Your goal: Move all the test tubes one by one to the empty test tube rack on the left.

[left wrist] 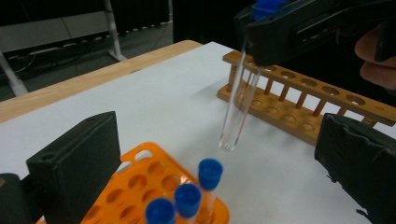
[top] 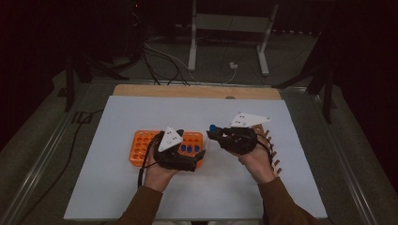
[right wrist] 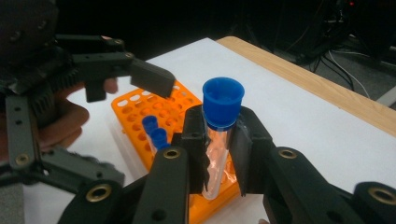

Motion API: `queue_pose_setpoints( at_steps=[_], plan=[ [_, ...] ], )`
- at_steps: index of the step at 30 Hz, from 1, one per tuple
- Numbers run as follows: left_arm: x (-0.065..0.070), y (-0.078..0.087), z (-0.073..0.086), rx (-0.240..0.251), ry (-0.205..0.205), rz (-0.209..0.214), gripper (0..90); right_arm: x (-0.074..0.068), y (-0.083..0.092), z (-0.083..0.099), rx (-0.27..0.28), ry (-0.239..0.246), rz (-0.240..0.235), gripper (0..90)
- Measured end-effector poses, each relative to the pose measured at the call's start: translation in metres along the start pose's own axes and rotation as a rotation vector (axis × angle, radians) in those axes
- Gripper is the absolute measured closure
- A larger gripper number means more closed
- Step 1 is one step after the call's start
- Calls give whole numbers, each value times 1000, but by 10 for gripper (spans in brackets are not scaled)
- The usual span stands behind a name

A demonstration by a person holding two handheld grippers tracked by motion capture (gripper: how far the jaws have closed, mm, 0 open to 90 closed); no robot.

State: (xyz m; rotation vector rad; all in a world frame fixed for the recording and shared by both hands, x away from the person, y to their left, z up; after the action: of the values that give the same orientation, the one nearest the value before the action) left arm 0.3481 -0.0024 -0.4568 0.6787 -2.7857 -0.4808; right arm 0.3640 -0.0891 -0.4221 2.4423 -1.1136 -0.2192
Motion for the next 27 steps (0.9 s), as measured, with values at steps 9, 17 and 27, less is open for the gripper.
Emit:
queue_pose_setpoints(
  at_steps=[9,17,27],
  plan=[
    [5,-15,-6,-16,-38,-13,127,-5,-1,-1,1,7,-14,769],
    [8,-21,-7,-19,-50,25,569,-7,0,-1,2,8,-22,769],
    [10,-21,-9,-8,-62,42,746,-9,0,-1,0,9,-35,769]
  ],
)
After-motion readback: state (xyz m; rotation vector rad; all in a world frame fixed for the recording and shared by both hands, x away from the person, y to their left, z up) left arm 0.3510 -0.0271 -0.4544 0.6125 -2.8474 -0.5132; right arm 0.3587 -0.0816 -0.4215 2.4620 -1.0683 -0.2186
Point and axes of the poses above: each handheld gripper's, and its own axes: y roughly backward along the jaws, z roughly out of its underside, x roughly to its right, the point moved 10 cm from there along -y, roughly forward along the jaws, and after that the axes turned 14 degrees about z, right-handed, at the moved point
